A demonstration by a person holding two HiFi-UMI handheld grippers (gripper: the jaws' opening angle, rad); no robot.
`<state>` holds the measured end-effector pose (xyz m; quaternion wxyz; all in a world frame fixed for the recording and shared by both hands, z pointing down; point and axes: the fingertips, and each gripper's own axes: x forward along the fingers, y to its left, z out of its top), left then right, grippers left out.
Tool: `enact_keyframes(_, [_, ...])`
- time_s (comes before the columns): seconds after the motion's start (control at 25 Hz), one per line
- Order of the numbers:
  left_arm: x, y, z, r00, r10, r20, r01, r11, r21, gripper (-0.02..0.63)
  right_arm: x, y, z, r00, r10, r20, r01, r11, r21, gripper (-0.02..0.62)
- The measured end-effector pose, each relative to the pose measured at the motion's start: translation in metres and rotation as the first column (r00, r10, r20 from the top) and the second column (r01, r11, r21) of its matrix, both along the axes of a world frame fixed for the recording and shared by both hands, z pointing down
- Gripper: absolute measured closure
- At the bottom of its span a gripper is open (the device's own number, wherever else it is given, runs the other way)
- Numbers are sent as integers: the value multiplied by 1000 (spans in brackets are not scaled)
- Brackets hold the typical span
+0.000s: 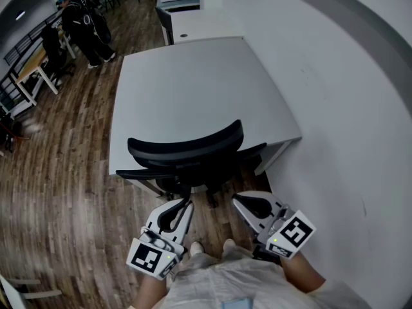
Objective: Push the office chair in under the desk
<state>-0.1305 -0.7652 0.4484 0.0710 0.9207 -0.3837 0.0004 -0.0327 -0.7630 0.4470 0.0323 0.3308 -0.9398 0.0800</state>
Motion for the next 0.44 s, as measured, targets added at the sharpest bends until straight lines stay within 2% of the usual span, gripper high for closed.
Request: enact_keyframes(0.44, [1, -2, -2, 1000, -2, -2, 2, 1000, 6, 577, 3, 0, 0, 1000, 1, 4, -1, 1000, -1, 563])
